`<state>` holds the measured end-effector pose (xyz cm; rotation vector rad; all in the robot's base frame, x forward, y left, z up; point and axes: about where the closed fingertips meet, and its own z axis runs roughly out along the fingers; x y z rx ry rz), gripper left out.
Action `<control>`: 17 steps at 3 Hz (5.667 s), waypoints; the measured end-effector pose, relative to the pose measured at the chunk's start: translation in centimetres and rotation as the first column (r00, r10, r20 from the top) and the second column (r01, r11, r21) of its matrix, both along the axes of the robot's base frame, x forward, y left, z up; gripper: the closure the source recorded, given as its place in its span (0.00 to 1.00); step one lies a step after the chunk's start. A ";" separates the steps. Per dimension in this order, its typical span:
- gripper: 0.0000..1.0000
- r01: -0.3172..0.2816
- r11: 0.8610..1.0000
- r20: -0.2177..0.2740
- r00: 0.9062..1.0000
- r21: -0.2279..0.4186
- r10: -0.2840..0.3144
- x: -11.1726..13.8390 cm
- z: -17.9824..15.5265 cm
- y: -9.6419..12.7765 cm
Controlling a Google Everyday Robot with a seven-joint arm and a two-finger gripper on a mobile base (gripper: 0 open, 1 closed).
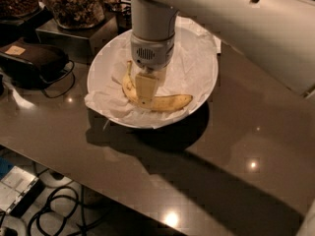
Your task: Pick banana from white bowl
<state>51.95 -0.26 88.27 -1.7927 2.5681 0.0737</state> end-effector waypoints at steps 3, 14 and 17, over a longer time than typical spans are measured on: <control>0.43 -0.009 1.000 -0.044 0.999 -0.028 0.008 0.4 -2.5 0.3; 1.00 -0.205 0.974 0.232 0.956 0.097 0.178 -7.6 9.8 3.2; 1.00 -0.266 0.962 0.332 0.914 0.059 0.232 -12.0 14.7 8.4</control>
Offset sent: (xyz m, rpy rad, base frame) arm -0.0141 -0.0151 -0.0239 -0.0963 0.1231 0.0109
